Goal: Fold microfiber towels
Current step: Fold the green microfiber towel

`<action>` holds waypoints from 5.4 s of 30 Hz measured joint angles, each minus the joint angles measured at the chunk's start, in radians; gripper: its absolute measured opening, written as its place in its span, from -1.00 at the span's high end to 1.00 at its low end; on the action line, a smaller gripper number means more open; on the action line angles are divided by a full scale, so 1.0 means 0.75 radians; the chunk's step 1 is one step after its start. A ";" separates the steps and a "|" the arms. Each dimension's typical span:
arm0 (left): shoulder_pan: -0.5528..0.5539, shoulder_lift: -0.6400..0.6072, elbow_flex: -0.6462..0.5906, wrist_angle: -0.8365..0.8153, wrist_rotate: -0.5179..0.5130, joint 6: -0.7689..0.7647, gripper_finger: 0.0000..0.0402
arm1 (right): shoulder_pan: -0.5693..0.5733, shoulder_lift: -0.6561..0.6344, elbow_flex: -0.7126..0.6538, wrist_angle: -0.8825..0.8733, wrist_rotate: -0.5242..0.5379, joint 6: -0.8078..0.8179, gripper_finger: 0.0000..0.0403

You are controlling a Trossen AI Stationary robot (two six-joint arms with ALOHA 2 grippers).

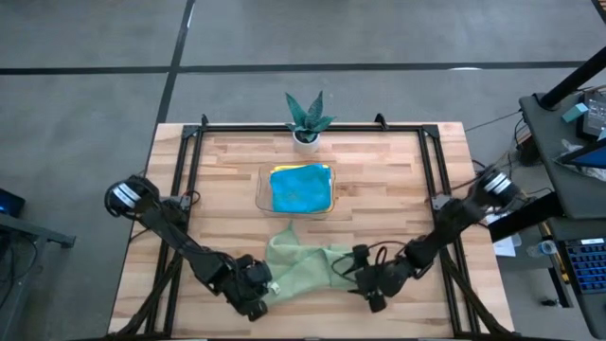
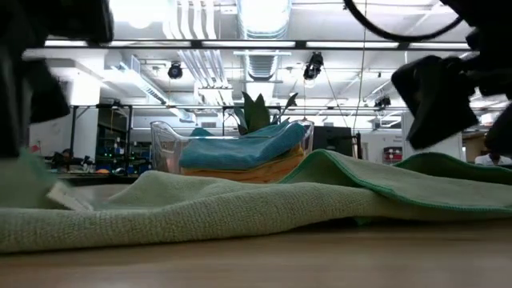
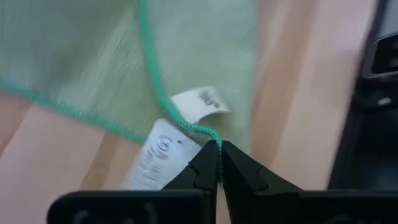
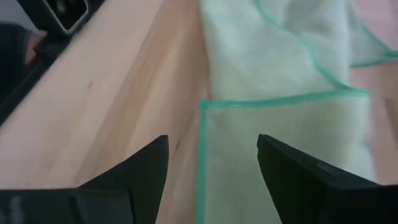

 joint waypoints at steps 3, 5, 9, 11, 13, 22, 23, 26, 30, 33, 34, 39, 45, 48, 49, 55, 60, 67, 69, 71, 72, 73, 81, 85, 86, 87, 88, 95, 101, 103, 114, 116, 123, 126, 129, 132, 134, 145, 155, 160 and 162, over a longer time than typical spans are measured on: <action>0.000 -0.017 0.038 0.000 -0.055 0.061 1.00 | 0.002 0.118 0.054 0.051 0.002 -0.026 -0.14; 0.000 -0.036 0.069 0.005 -0.082 0.119 1.00 | 0.001 0.181 0.088 0.043 0.021 -0.028 -0.12; 0.000 -0.077 0.110 0.005 -0.144 0.223 1.00 | 0.000 0.242 0.141 0.044 0.078 -0.042 -0.10; -0.001 -0.093 0.125 0.003 -0.169 0.266 1.00 | -0.001 0.251 0.157 0.048 0.159 -0.039 -0.08; -0.001 -0.106 0.142 0.005 -0.178 0.297 1.00 | -0.001 0.252 0.157 0.033 0.228 -0.038 -0.06; -0.012 -0.160 0.158 0.014 -0.291 0.315 1.00 | 0.000 0.264 0.172 0.043 0.269 -0.047 0.16; -0.012 -0.163 0.158 0.014 -0.310 0.317 1.00 | 0.000 0.264 0.172 0.045 0.269 -0.028 0.16; -0.012 -0.175 0.157 0.011 -0.355 0.323 1.00 | 0.006 0.264 0.185 0.045 0.270 0.030 0.14; -0.012 -0.184 0.157 0.014 -0.368 0.324 1.00 | 0.016 0.273 0.192 0.040 0.268 0.066 0.04; -0.012 -0.184 0.157 0.013 -0.378 0.324 1.00 | 0.016 0.317 0.194 0.042 0.268 0.095 -0.03; -0.012 -0.184 0.157 0.015 -0.378 0.324 1.00 | 0.015 0.337 0.195 0.039 0.271 0.103 -0.05; -0.012 -0.184 0.157 0.015 -0.378 0.346 1.00 | 0.024 0.396 0.217 0.034 0.394 0.139 -0.05; -0.012 -0.184 0.156 0.014 -0.378 0.347 1.00 | 0.048 0.385 0.238 0.030 0.412 0.082 0.23; -0.012 -0.184 0.152 0.014 -0.378 0.348 1.00 | 0.047 0.374 0.244 0.034 0.411 0.066 0.43; -0.012 -0.184 0.149 0.014 -0.378 0.348 1.00 | 0.046 0.372 0.244 0.033 0.412 0.066 0.50; -0.012 -0.184 0.140 0.012 -0.378 0.348 1.00 | 0.060 0.371 0.244 0.031 0.410 0.065 0.91; -0.014 -0.201 0.167 -0.034 -0.376 0.358 1.00 | 0.066 0.298 0.243 -0.059 0.425 0.066 0.96; -0.018 -0.303 0.215 -0.034 -0.407 0.562 1.00 | 0.095 -0.038 0.242 -0.356 0.509 0.046 0.96; -0.018 -0.344 0.225 -0.033 -0.415 0.640 1.00 | 0.097 -0.160 0.242 -0.435 0.531 0.026 0.96; -0.018 -0.387 0.232 -0.032 -0.446 0.710 1.00 | 0.097 -0.282 0.242 -0.510 0.542 0.015 0.96; -0.019 -0.412 0.234 -0.034 -0.458 0.743 1.00 | 0.097 -0.337 0.242 -0.532 0.562 -0.001 0.96; -0.019 -0.435 0.234 -0.041 -0.482 0.775 1.00 | 0.097 -0.390 0.242 -0.552 0.598 -0.029 0.96; -0.010 -0.680 0.255 -0.044 -0.637 1.065 1.00 | 0.079 -0.772 0.241 -0.514 0.785 -0.395 0.96; -0.003 -0.803 0.252 -0.015 -0.659 1.196 1.00 | 0.074 -0.915 0.241 -0.447 0.785 -0.517 0.96; -0.002 -0.830 0.251 -0.013 -0.659 1.233 1.00 | 0.073 -0.943 0.241 -0.432 0.785 -0.546 0.96; 0.001 -0.855 0.251 -0.013 -0.658 1.268 1.00 | 0.073 -0.967 0.241 -0.421 0.785 -0.576 0.96; 0.002 -0.874 0.250 -0.013 -0.658 1.300 1.00 | 0.073 -0.987 0.241 -0.408 0.785 -0.605 0.96; 0.000 -0.912 0.221 -0.021 -0.453 1.356 1.00 | 0.085 -1.064 0.241 -0.453 0.595 -0.558 0.96; -0.025 -0.748 0.167 -0.021 -0.234 1.256 1.00 | 0.091 -1.038 0.232 -0.670 0.087 -0.286 0.96; -0.038 -0.666 0.159 -0.017 -0.147 1.230 1.00 | 0.098 -1.010 0.216 -0.699 -0.054 -0.208 0.96; -0.078 -0.155 0.146 0.198 0.028 0.788 1.00 | 0.196 -0.684 0.113 -0.664 -0.328 0.286 0.96; -0.078 -0.074 0.149 0.218 0.048 0.724 1.00 | 0.213 -0.597 0.110 -0.652 -0.330 0.356 0.96; -0.066 0.034 0.138 0.198 0.038 0.659 1.00 | 0.206 -0.402 0.110 -0.642 -0.276 0.442 0.96; -0.057 0.010 0.138 0.092 0.000 0.650 1.00 | 0.183 -0.401 0.110 -0.700 -0.208 0.434 0.96; -0.057 -0.036 0.138 -0.086 -0.085 0.597 1.00 | 0.159 -0.432 0.110 -0.793 -0.120 0.433 0.96; -0.057 -0.077 0.137 -0.252 -0.231 0.547 1.00 | 0.136 -0.469 0.110 -0.897 -0.007 0.431 0.96; -0.051 -0.094 0.125 -0.299 -0.306 0.537 1.00 | 0.119 -0.481 0.110 -0.959 0.079 0.427 0.96; 0.032 -0.106 0.005 -0.328 -0.439 0.552 1.00 | 0.024 -0.472 0.109 -1.107 0.289 0.393 0.96; 0.103 -0.104 -0.136 -0.322 -0.478 0.439 1.00 | -0.024 -0.472 0.090 -1.122 0.361 0.394 0.96; 0.109 -0.103 -0.194 -0.243 -0.477 0.393 1.00 | -0.056 -0.472 0.059 -1.114 0.363 0.395 0.96; 0.109 -0.103 -0.198 -0.227 -0.477 0.392 1.00 | -0.064 -0.472 0.048 -1.106 0.365 0.395 0.96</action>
